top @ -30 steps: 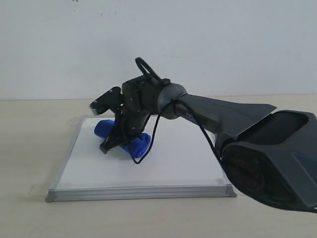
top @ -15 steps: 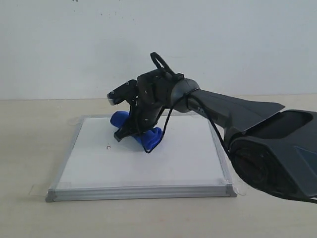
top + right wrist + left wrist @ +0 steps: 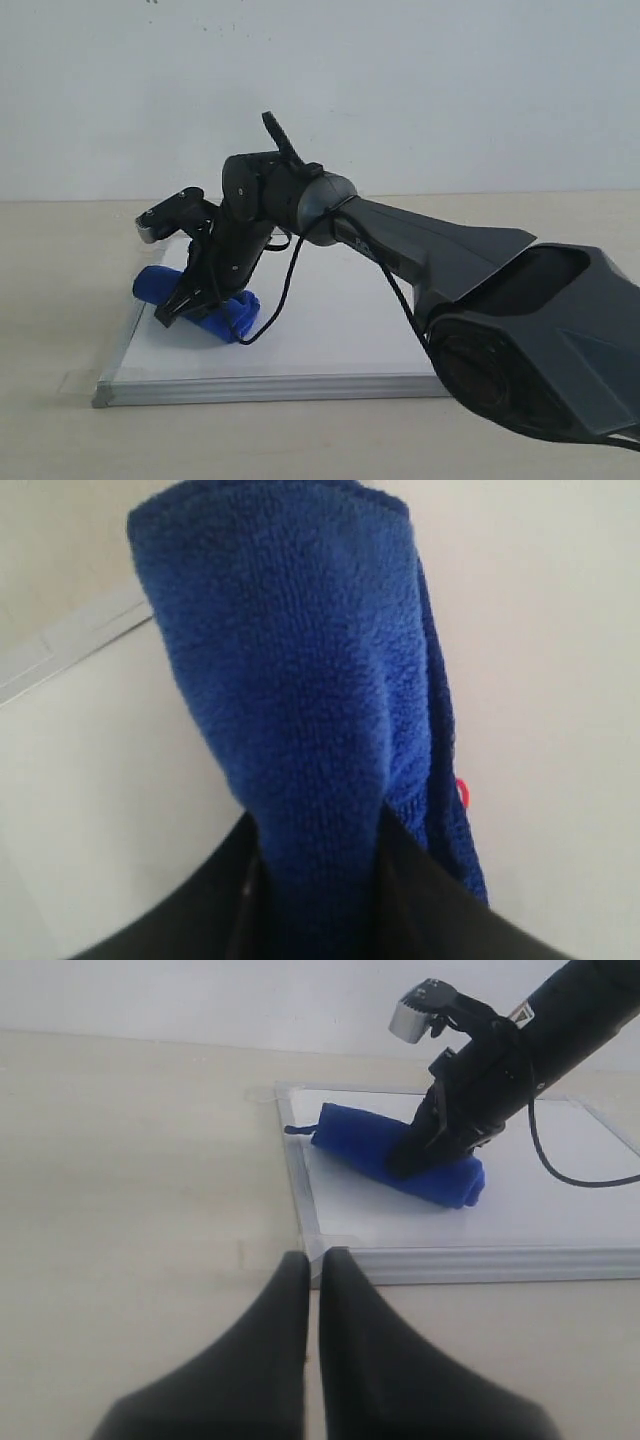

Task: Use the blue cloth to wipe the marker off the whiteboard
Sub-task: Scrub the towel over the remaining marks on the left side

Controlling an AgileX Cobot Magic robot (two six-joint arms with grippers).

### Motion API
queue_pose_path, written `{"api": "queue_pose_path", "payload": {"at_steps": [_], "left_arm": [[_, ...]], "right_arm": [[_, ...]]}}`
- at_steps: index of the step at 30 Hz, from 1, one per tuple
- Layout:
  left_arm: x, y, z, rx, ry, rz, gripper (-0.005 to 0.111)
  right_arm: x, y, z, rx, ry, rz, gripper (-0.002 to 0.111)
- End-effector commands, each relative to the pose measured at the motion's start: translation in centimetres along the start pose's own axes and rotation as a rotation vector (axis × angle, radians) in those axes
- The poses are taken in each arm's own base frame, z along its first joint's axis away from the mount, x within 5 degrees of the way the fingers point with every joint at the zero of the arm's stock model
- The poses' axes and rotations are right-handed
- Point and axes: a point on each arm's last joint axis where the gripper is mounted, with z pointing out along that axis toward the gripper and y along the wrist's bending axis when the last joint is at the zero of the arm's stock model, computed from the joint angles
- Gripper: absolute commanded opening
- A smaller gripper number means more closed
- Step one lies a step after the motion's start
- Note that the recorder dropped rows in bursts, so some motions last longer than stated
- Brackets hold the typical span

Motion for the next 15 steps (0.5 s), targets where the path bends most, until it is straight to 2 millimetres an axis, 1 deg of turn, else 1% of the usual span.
{"api": "queue_pose_path", "payload": {"at_steps": [1, 4, 6, 8, 11, 15], "left_arm": [[0.1, 0.0, 0.0, 0.001, -0.003, -0.002, 0.004], [0.1, 0.0, 0.0, 0.001, -0.003, -0.002, 0.004], [0.1, 0.0, 0.0, 0.001, -0.003, -0.002, 0.004], [0.1, 0.0, 0.0, 0.001, -0.003, -0.002, 0.004], [0.1, 0.0, 0.0, 0.001, -0.003, -0.002, 0.004], [0.1, 0.0, 0.0, 0.001, -0.003, -0.002, 0.004]], "right_arm": [[0.4, -2.9, -0.7, 0.065, -0.002, 0.074, 0.000], [1.4, -5.4, -0.8, 0.184, 0.023, 0.138, 0.000], [2.0, -6.5, -0.7, 0.231, 0.048, 0.169, 0.000], [2.4, -6.8, -0.4, 0.234, 0.054, 0.183, 0.000], [1.7, -6.3, -0.2, 0.222, -0.006, 0.184, 0.000], [-0.1, -3.6, 0.6, 0.126, -0.123, 0.142, 0.000]]}}
